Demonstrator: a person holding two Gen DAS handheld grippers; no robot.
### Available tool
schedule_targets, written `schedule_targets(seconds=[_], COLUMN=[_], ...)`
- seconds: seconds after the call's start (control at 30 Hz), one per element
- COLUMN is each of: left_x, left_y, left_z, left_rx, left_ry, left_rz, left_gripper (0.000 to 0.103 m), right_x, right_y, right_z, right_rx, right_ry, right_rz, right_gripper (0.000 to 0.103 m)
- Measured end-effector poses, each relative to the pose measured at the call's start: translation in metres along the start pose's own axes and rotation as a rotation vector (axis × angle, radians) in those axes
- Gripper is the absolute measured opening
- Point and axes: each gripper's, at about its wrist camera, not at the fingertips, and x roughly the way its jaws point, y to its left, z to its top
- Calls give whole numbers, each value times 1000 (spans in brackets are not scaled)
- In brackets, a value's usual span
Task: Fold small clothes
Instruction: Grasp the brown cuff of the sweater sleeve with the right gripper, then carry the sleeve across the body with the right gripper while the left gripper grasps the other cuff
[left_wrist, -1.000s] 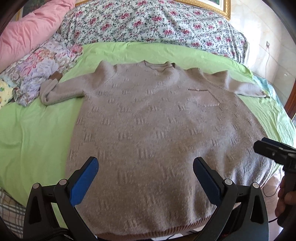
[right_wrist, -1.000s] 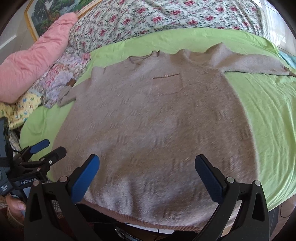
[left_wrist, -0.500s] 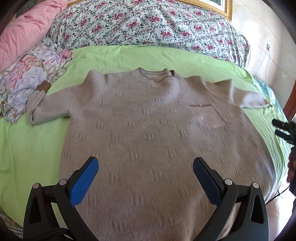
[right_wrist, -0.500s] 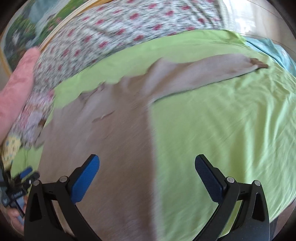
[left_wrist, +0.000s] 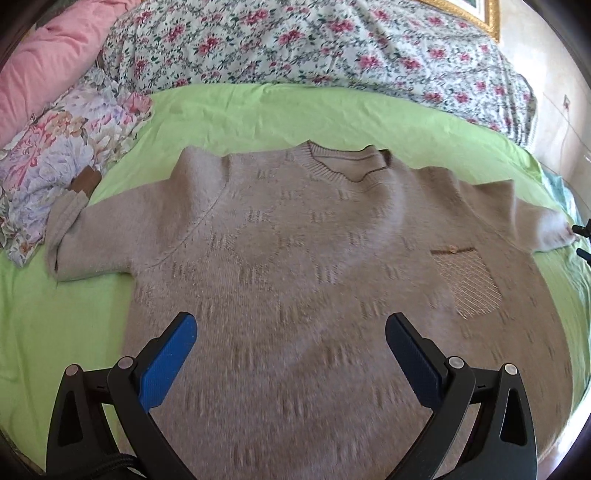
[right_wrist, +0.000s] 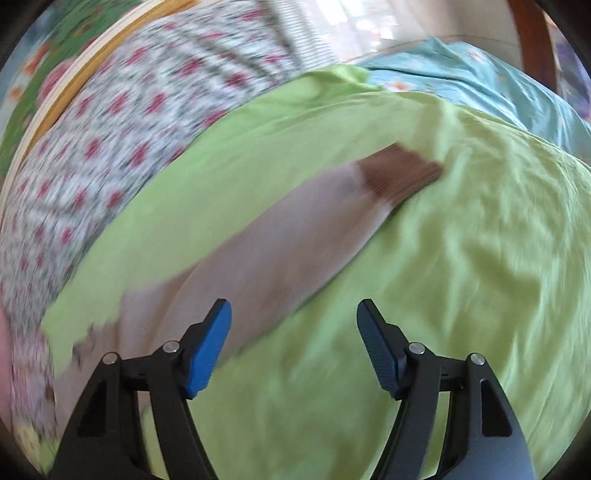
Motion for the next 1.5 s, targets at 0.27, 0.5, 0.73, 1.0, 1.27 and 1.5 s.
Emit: schedule_targets(seconds=[0.27,0.5,0.73,1.0,1.27,1.5], left_x=[29,34,24,7,1,18], left_y=[-6,-8,-4,19,51,52], left_z=[5,5,1,-8,-12,-11], left_rx=[14,1,-14,-43,-73,-83], left_ry=[45,47,65,51,47,84], left_rz=[17,-12,-97,-140,-178,-215], left_gripper=[102,102,102,102,102,102], right_x=[42,22,-3,-4,31,74], right_y=[-50,-7,107,275,377,404], right_z=[51,44,-11,-127,-234,-279], right_rx=[189,60,-160,-393,-476,-436], right_ry=[-42,-109,-71,203,454,668], right_rz=[-27,79,321,646,741,728], right_gripper=[30,8,7,7,7,18])
